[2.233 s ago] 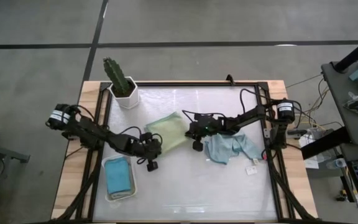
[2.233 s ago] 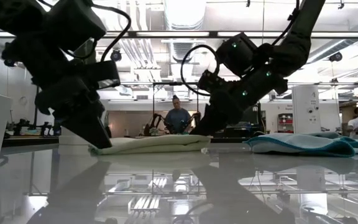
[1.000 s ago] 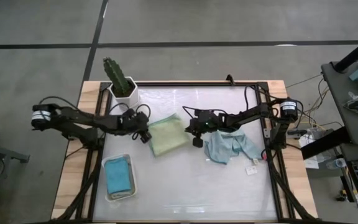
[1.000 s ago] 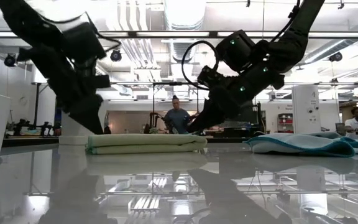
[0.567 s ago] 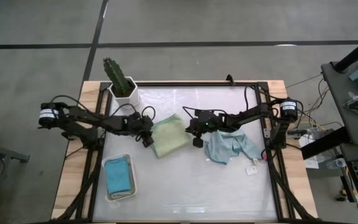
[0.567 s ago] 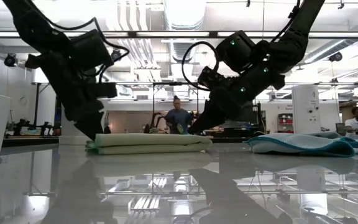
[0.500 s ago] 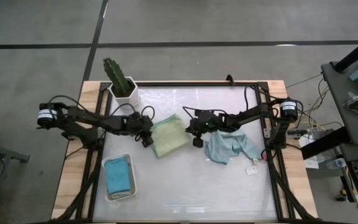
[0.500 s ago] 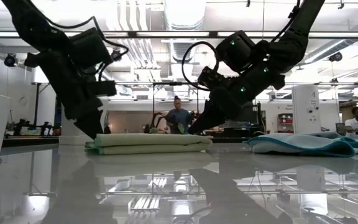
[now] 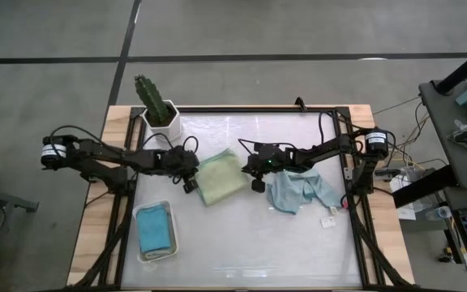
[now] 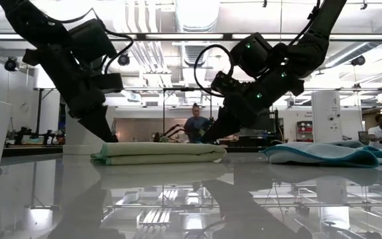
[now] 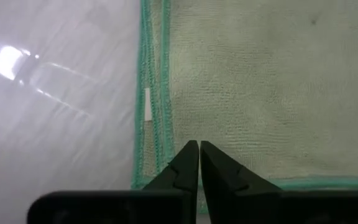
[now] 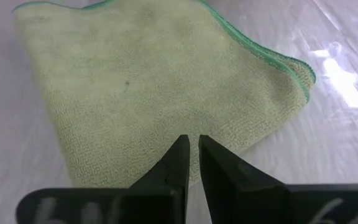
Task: Fold microfiber towels
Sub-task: Fold the green microfiber towel
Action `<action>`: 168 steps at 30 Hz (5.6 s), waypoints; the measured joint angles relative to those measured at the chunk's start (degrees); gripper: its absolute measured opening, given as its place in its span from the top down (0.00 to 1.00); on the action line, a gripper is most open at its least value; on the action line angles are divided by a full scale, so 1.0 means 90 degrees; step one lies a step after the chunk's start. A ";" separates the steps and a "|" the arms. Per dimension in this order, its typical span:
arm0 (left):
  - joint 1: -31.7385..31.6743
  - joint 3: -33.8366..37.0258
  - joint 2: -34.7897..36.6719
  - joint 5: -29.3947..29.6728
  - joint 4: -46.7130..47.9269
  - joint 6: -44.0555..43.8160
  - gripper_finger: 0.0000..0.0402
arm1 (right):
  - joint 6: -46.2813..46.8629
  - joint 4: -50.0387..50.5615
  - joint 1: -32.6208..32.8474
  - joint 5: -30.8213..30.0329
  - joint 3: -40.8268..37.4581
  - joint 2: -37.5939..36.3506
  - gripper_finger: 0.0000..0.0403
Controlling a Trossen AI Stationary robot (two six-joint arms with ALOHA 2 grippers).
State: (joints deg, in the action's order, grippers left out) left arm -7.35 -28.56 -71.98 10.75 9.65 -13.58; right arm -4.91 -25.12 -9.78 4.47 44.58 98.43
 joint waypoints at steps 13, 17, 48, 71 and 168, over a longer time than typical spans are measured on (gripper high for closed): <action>-0.0028 0.0107 -0.0014 0.0023 0.0329 0.0223 0.72 | 0.0059 0.0046 0.0002 0.0007 0.0000 0.0000 0.93; -0.0027 0.0107 -0.0030 0.0024 0.0311 0.0243 0.68 | 0.0054 0.0044 0.0002 0.0010 0.0000 0.0000 0.93; -0.0068 -0.0136 0.0171 -0.0270 0.0306 -0.0110 0.97 | 0.0047 0.0095 0.0002 0.0017 -0.0002 0.0002 0.93; -0.0308 0.0430 -0.0285 -0.0498 -0.0554 -0.0707 0.57 | 0.0047 0.0083 0.0002 0.0049 -0.0002 0.0002 0.93; 0.1569 0.0007 -0.1070 -0.0195 -0.1101 -0.1099 0.63 | 0.2102 0.4250 -0.1020 0.1668 0.2414 0.0539 0.97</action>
State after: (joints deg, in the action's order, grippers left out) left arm 6.76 -28.50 -81.61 8.99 -0.26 -23.47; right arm 14.00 13.13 -18.96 19.48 66.30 103.28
